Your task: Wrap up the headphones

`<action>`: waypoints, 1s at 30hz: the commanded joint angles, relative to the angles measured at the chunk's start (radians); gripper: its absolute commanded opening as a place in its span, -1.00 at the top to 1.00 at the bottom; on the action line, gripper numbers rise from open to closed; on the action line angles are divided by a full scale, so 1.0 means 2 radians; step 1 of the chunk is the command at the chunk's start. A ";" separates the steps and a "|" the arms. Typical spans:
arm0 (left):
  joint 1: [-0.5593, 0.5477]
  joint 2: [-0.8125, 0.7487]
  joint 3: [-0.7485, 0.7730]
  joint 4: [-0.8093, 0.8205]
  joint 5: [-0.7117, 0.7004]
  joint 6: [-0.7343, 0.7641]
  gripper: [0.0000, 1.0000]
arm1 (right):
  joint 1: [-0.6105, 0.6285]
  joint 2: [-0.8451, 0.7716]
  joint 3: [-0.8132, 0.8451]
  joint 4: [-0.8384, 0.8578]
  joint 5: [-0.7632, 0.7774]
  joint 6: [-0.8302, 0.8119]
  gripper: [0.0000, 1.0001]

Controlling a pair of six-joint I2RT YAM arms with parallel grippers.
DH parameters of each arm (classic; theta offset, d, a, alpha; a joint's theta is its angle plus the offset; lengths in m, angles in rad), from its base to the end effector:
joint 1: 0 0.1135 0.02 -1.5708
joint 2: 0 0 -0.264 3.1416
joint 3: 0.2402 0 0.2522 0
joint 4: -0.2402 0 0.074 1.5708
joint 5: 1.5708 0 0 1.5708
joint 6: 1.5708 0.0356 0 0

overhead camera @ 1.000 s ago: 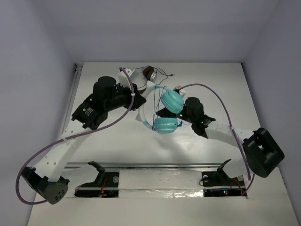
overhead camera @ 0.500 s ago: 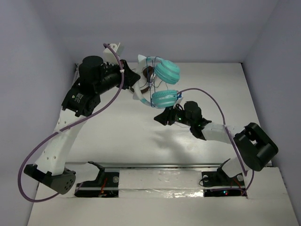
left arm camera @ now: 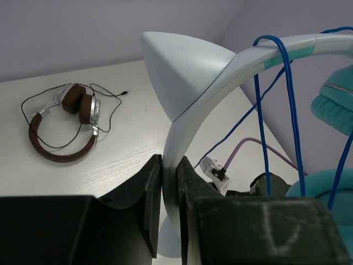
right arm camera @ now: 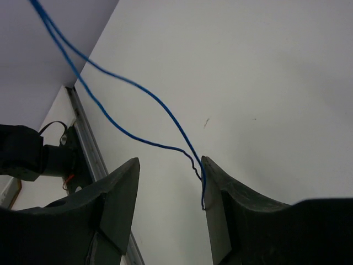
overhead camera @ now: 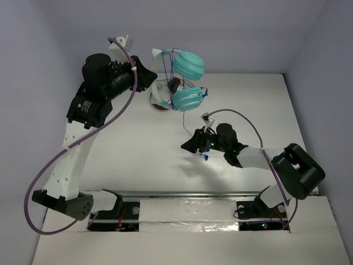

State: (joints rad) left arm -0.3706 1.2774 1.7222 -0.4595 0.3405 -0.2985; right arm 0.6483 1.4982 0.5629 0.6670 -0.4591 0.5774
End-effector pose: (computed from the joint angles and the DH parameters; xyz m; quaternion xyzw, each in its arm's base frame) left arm 0.2255 -0.1004 0.5242 0.1441 0.6972 -0.3411 0.6138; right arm 0.2269 0.1917 0.1872 -0.1653 0.7691 0.4876 0.3788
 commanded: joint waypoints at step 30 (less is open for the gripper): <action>0.051 0.020 -0.045 0.058 -0.189 -0.012 1.00 | 0.138 -0.051 -0.003 -0.116 0.097 0.008 1.00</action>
State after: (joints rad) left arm -0.2787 1.3148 1.6585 -0.4393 0.1379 -0.3046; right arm 0.8696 1.4845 0.5560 0.5621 -0.3538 0.6170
